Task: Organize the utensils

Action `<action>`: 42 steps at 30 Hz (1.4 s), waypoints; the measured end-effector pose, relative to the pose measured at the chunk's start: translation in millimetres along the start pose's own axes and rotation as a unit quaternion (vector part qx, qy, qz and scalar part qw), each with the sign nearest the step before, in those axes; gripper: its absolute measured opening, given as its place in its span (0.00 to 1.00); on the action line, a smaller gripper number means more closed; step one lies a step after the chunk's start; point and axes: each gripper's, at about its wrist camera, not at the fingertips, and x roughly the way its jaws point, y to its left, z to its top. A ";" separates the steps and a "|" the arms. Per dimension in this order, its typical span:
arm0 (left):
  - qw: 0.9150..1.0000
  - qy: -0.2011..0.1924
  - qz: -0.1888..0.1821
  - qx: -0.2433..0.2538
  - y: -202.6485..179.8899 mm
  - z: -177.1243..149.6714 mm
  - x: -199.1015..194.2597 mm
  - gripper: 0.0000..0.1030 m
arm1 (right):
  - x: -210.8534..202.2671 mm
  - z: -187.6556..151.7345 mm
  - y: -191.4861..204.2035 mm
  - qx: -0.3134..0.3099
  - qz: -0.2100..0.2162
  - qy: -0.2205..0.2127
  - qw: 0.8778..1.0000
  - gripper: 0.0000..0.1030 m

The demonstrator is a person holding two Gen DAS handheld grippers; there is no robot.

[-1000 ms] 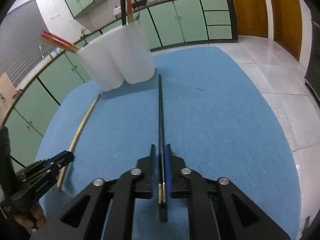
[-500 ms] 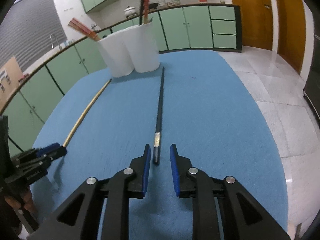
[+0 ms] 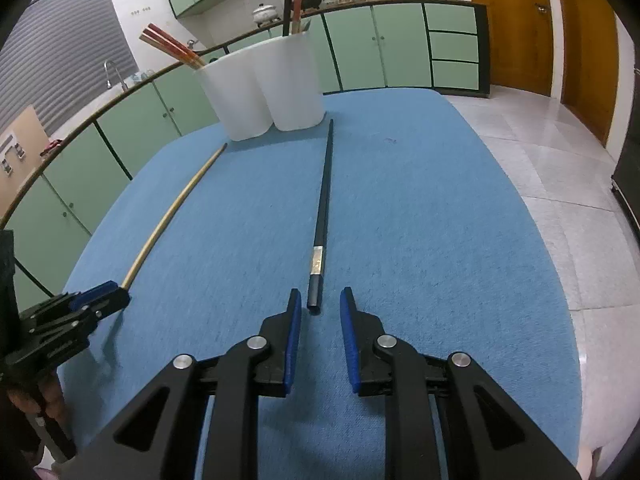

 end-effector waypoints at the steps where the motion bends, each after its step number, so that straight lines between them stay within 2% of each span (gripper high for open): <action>1: 1.000 0.001 0.002 0.001 -1.2 0.8 1.1 0.27 | 0.4 0.2 -0.9 0.001 0.001 0.001 1.000 0.20; 12: 1.000 0.006 0.025 -0.011 -9.1 5.6 6.9 0.20 | 7.3 2.0 12.4 -0.032 -0.016 0.011 0.999 0.21; 28: 0.999 0.003 0.032 -0.015 -11.8 3.2 4.4 0.19 | 5.4 -2.6 11.8 -0.038 -0.014 0.011 0.999 0.20; 34: 0.999 0.004 0.035 -0.014 -16.6 3.0 4.5 0.06 | 8.4 -2.2 15.7 -0.047 -0.035 0.013 0.998 0.15; 37: 0.999 0.004 0.037 -0.020 -17.2 3.2 4.6 0.06 | 9.0 -0.5 12.5 -0.037 -0.036 0.013 0.999 0.08; 42: 0.999 0.006 0.035 -0.026 -16.6 3.6 3.2 0.06 | 8.0 0.4 12.6 -0.038 -0.037 0.012 0.999 0.07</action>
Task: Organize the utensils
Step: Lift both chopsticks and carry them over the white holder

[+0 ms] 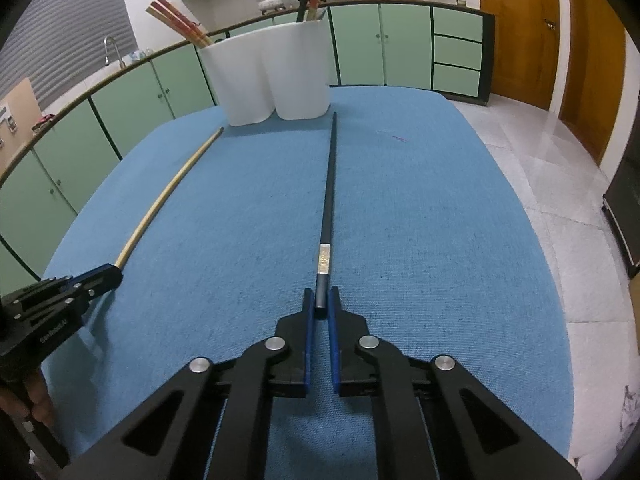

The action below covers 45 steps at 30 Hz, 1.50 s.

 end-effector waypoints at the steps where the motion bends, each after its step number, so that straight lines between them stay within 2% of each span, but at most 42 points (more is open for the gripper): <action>1: 1.000 0.001 0.000 0.000 -0.2 0.4 -0.3 0.06 | -0.6 0.2 0.3 -0.001 0.000 0.000 1.000 0.06; 5: 1.000 0.002 -0.005 0.002 0.0 3.9 -6.7 0.06 | -9.4 1.7 1.9 -0.013 -0.001 -0.002 1.000 0.06; 11: 0.999 -0.015 -0.009 0.027 -3.7 21.1 -32.2 0.06 | -42.9 19.7 3.3 -0.039 -0.003 -0.028 0.999 0.06; 20: 0.994 -0.091 -0.021 0.057 -10.9 60.8 -96.9 0.06 | -100.0 61.0 5.1 -0.067 -0.004 -0.097 0.993 0.06; 28: 0.987 -0.147 -0.036 0.056 -16.2 94.6 -131.6 0.06 | -136.6 102.4 9.3 -0.076 0.022 -0.152 0.985 0.06; 45: 0.973 -0.211 -0.067 0.066 -32.6 154.5 -162.8 0.06 | -170.0 177.8 22.0 -0.111 0.085 -0.193 0.971 0.06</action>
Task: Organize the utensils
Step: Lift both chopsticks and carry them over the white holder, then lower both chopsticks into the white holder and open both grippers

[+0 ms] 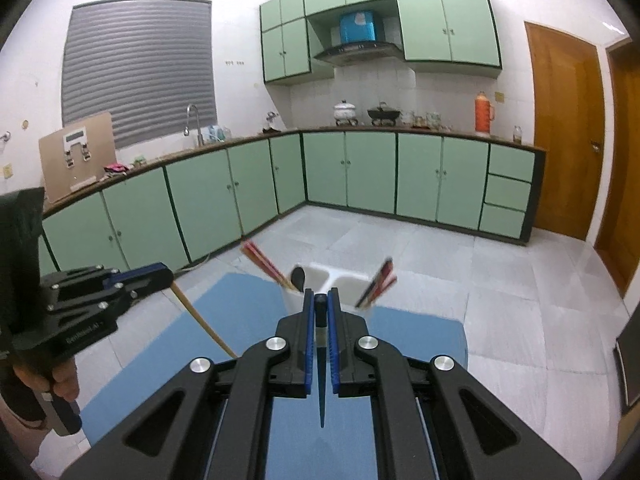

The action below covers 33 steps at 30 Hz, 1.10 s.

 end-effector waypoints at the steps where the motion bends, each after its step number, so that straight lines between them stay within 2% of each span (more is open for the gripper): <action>1: 1.000 -0.006 -0.001 0.000 0.1 4.4 0.1 0.06 | -1.0 6.4 0.4 -0.002 0.003 -0.006 1.000 0.06; 5: 1.000 -0.027 -0.004 0.002 -0.4 23.1 0.9 0.06 | -1.4 33.3 0.0 -0.007 0.016 -0.027 0.999 0.06; 13: 0.995 -0.094 -0.008 0.006 -4.1 82.6 10.5 0.05 | 15.4 97.3 -13.6 -0.008 0.015 -0.068 0.998 0.06; 18: 0.994 -0.113 -0.003 0.007 -4.6 112.8 37.4 0.05 | 36.2 126.6 -25.4 -0.002 0.005 -0.081 0.997 0.06; 24: 0.994 -0.105 0.015 0.008 -1.2 113.3 84.7 0.05 | 81.3 123.6 -43.2 0.015 0.000 -0.065 0.998 0.06; 33: 0.999 -0.041 0.024 -0.005 16.3 78.3 158.7 0.06 | 145.9 81.0 -57.4 0.030 0.000 0.002 1.000 0.06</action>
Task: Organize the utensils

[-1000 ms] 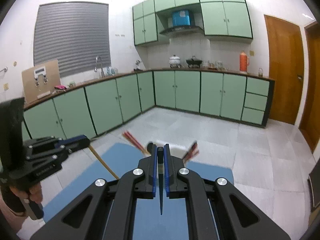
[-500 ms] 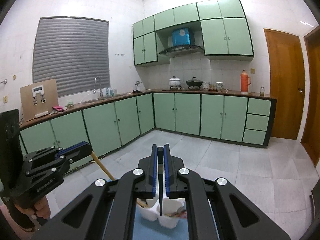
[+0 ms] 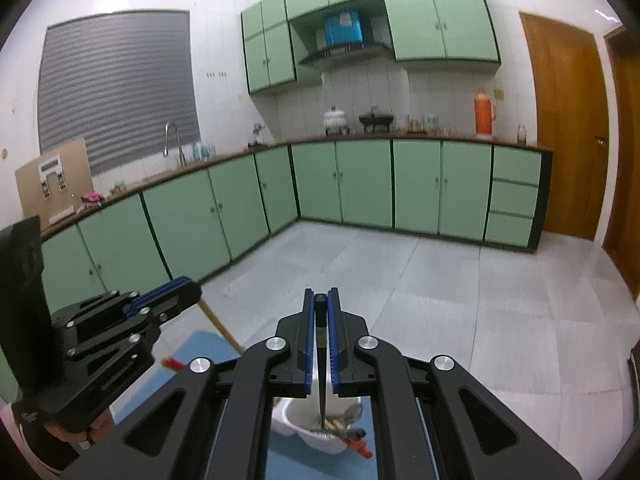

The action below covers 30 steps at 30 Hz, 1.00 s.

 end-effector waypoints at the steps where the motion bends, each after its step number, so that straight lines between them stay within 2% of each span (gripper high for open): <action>1: 1.000 0.007 -0.001 -0.001 3.0 -4.4 4.2 0.06 | 3.8 -6.2 -0.3 0.000 0.003 0.009 1.000 0.06; 4: 1.000 0.027 -0.004 -0.003 8.0 -18.4 10.2 0.07 | 7.1 -19.9 0.5 -0.001 0.006 0.024 1.000 0.07; 5: 1.000 0.029 -0.005 -0.005 10.2 -21.4 8.6 0.08 | 5.5 -22.8 -0.6 0.000 0.007 0.024 1.000 0.11; 6: 0.999 0.032 -0.007 -0.008 12.5 -24.5 6.0 0.12 | 1.1 -26.6 -2.2 0.005 0.005 0.021 1.000 0.18; 7: 0.999 0.031 -0.005 -0.011 15.1 -27.1 1.3 0.21 | -2.9 -28.7 -3.3 0.009 0.005 0.017 1.000 0.21; 9: 1.000 0.022 -0.001 -0.016 19.8 -30.6 -11.5 0.30 | -14.4 -31.7 -5.2 0.017 0.001 0.007 1.000 0.25; 11: 1.000 0.015 0.002 -0.019 20.8 -33.3 -25.1 0.36 | -29.5 -35.8 -6.5 0.025 -0.005 -0.003 1.000 0.31; 13: 1.000 0.013 0.008 -0.020 21.6 -37.1 -41.9 0.50 | -44.9 -39.9 -4.6 0.028 -0.010 -0.011 1.000 0.37; 16: 1.000 0.010 0.019 -0.018 21.3 -43.5 -64.0 0.65 | -66.6 -47.6 2.8 0.022 -0.018 -0.017 0.999 0.47; 17: 1.000 0.012 0.021 -0.018 21.2 -44.0 -68.1 0.67 | -73.4 -51.5 5.3 0.021 -0.020 -0.018 0.999 0.55; 19: 0.999 0.015 0.023 -0.021 21.2 -49.8 -81.7 0.75 | -88.6 -62.0 11.6 0.021 -0.020 -0.021 0.999 0.61; 24: 0.999 0.029 0.031 -0.027 19.2 -65.6 -111.0 0.85 | -113.6 -88.3 25.8 0.031 -0.025 -0.008 0.999 0.81; 27: 0.999 0.032 0.031 -0.025 16.0 -73.6 -129.0 0.87 | -127.5 -102.6 34.6 0.033 -0.032 -0.005 0.999 0.90; 30: 0.999 0.034 0.029 -0.022 12.5 -74.9 -141.1 0.88 | -139.2 -111.2 43.6 0.035 -0.028 -0.003 0.999 0.94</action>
